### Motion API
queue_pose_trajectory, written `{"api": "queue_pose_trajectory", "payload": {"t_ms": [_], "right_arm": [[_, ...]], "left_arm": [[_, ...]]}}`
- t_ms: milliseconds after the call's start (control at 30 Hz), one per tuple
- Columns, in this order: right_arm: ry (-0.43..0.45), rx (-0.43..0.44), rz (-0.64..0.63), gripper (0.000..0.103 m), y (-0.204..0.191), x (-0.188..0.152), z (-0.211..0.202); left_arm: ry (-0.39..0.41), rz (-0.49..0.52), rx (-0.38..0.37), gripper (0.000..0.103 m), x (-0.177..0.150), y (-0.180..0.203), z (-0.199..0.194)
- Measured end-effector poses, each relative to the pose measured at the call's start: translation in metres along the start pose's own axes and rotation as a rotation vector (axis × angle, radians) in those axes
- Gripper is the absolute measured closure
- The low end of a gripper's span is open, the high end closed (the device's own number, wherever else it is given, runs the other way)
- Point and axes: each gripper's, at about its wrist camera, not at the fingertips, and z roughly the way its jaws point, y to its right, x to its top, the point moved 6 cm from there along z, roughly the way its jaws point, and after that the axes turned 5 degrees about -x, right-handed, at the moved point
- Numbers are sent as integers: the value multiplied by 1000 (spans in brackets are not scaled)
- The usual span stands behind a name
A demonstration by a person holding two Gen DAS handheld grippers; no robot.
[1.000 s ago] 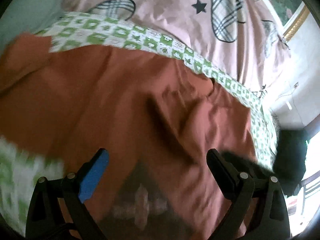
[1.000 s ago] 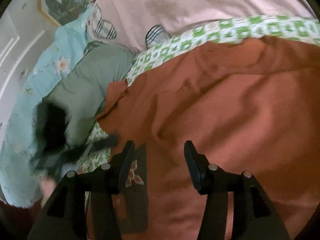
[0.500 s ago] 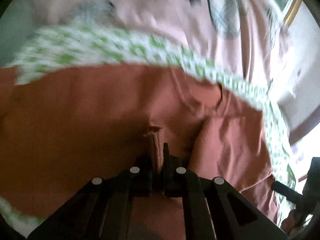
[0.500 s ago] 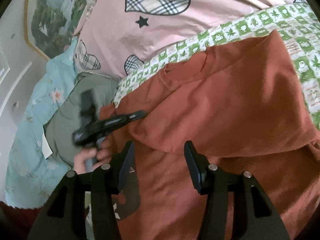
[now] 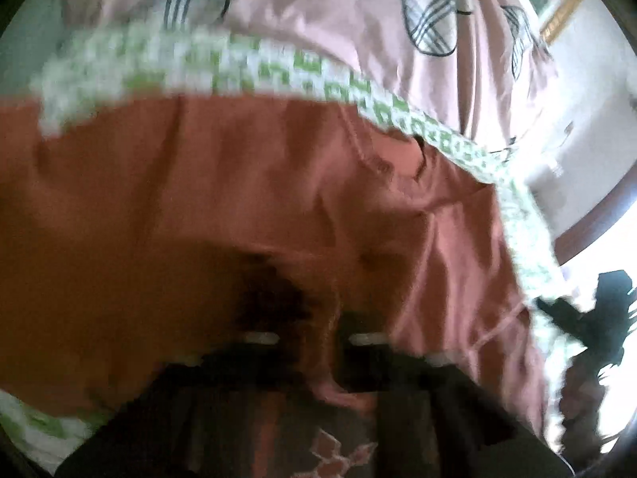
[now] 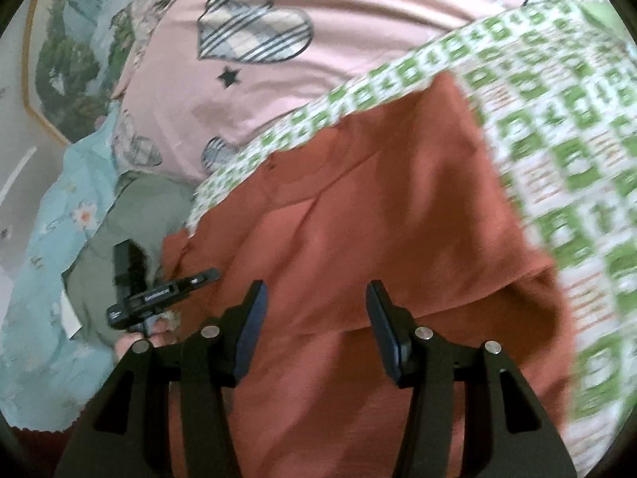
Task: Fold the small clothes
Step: 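Reach the left gripper to the other sleeve cuff and close on it, then fold the held sleeve across the sweater body with the left gripper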
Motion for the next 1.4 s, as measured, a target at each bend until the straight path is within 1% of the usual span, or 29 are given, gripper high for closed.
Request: {"api": "queue_pose_trajectory", "payload": {"t_ms": [33,67,100,200,267,333,400,467,500,533,600,633,667,733,767,800,833,867,900,933,1000,1033,1067,1100,1167,1233,1267,1333,1400], "right_arm": [[19,-48,3,50,10,7,-3],[39,-107,10,50,24,16,-5],[48,-145,19,50,35,24,-4],[9,-225,32,49,60,45,13],[-34,-258,16,47,70,54,32],[-62,-275,2,46,77,58,48],[-92,-252,1,46,79,58,67],[-99,-230,-29,47,75,57,76],[-99,-221,-49,78,73,57,76],[-100,-203,-42,92,73,58,74],[-41,-204,13,92,83,66,59],[-29,-219,26,92,87,67,57],[-44,-230,42,92,92,66,61],[-68,-254,47,91,94,62,66],[-55,-294,33,90,91,60,63],[-31,-325,18,86,86,60,57],[3,-356,2,86,80,60,49],[51,-353,-20,85,67,59,38],[71,-328,-37,80,57,57,34],[77,-299,-59,70,48,53,32],[-9,-244,-110,56,32,38,46],[-64,-260,-119,56,34,29,57],[-89,-291,-125,56,39,24,64],[-95,-296,-121,57,44,21,66],[-78,-267,-82,57,49,22,61],[-73,-242,-42,56,45,24,49],[-56,-200,-39,56,36,24,42],[-42,-158,-45,55,22,20,33],[-45,-109,-52,51,6,12,27]], "left_arm": [[68,16,26,98,6,3,-12],[125,11,26,97,9,3,-22],[147,-4,38,98,10,-1,-26],[127,-16,94,98,5,-12,-18],[124,-66,109,98,-1,-21,-15],[143,-104,105,98,-3,-26,-18],[170,-115,93,98,-4,-27,-23],[164,-94,103,98,-2,-20,-20],[164,-77,107,98,-1,-16,-18],[167,-67,106,98,1,-13,-20],[179,-39,90,98,6,-4,-22],[180,-30,78,98,7,-1,-22],[177,-22,81,98,7,1,-19],[165,-14,105,98,6,0,-14],[152,-22,100,97,4,-2,-11],[140,-35,96,97,1,-5,-8],[136,-40,99,97,0,-7,-7],[134,-43,99,97,-2,-8,-6],[133,-45,97,97,-3,-9,-6],[130,-48,97,97,-4,-10,-5],[126,-46,99,97,-5,-10,-4],[124,-46,100,97,-5,-10,-4],[123,-48,102,96,-5,-12,-5],[124,-51,104,95,-6,-13,-8],[124,-64,129,94,-12,-22,-19],[141,-72,188,94,-18,-37,-40],[150,-80,207,94,-20,-45,-50],[180,-102,248,94,-19,-62,-72],[202,-119,307,86,-14,-79,-91]]}}
